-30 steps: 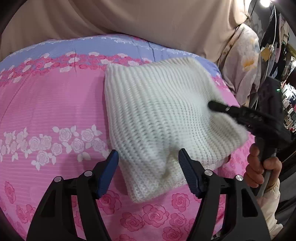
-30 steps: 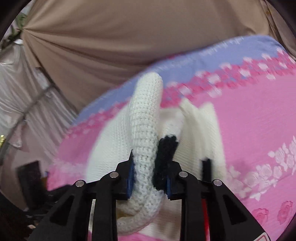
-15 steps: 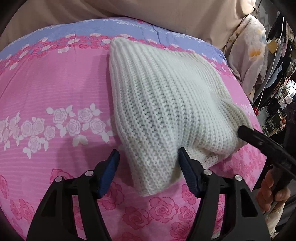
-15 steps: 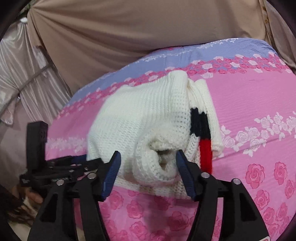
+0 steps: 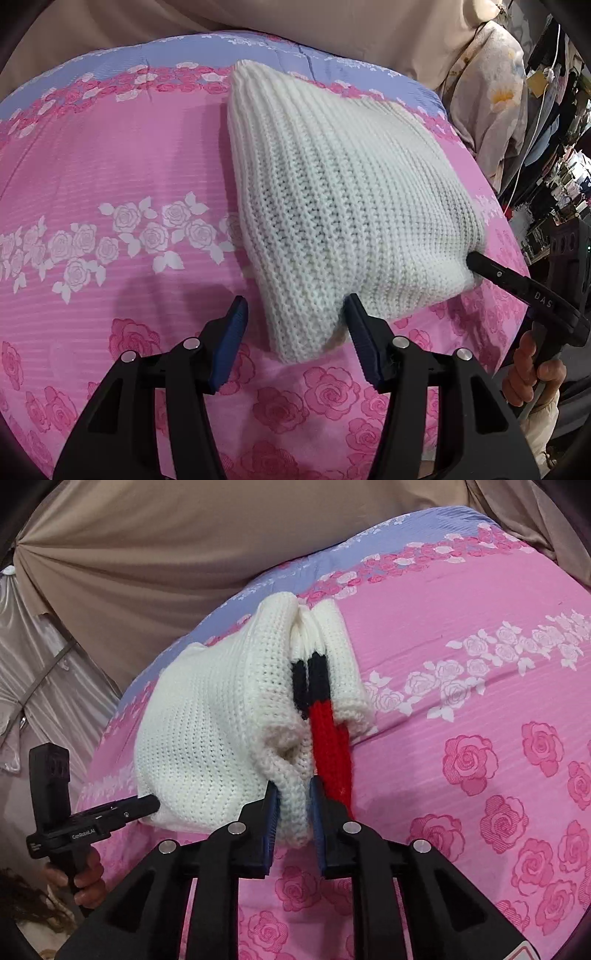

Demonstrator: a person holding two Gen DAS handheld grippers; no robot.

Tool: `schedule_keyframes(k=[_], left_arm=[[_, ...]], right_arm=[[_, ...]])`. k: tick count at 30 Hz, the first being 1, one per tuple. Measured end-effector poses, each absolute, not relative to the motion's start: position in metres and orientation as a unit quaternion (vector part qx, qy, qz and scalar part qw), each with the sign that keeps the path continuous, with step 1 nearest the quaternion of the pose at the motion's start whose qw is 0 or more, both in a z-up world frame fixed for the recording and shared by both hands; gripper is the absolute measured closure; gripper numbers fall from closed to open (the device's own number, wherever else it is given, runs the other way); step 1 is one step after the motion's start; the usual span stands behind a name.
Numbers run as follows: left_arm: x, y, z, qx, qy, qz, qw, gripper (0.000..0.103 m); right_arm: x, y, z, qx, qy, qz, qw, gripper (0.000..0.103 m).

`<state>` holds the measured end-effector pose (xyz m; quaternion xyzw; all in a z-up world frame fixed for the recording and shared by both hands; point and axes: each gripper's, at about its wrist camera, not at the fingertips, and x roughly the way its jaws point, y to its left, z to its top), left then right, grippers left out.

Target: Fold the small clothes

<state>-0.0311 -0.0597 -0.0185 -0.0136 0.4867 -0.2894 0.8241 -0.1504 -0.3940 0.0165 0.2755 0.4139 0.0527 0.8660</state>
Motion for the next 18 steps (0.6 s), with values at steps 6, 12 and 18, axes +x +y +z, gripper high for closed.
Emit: schedule_keyframes(k=[6,12,18], left_arm=[[-0.027,-0.046,0.03,-0.041,0.423,-0.295,0.856,0.046],[0.005,-0.088,0.034,-0.019,0.405,-0.288,0.868,0.046],[0.009,-0.097,0.028,-0.013,0.404,-0.27,0.874,0.046]], right_arm=[[-0.142,-0.407,0.073,0.255,0.343,0.048,0.903,0.05],[-0.062,-0.39,0.042,0.213,0.405,0.04,0.888,0.036],[-0.067,-0.39,0.06,0.221,0.353,0.066,0.907,0.085]])
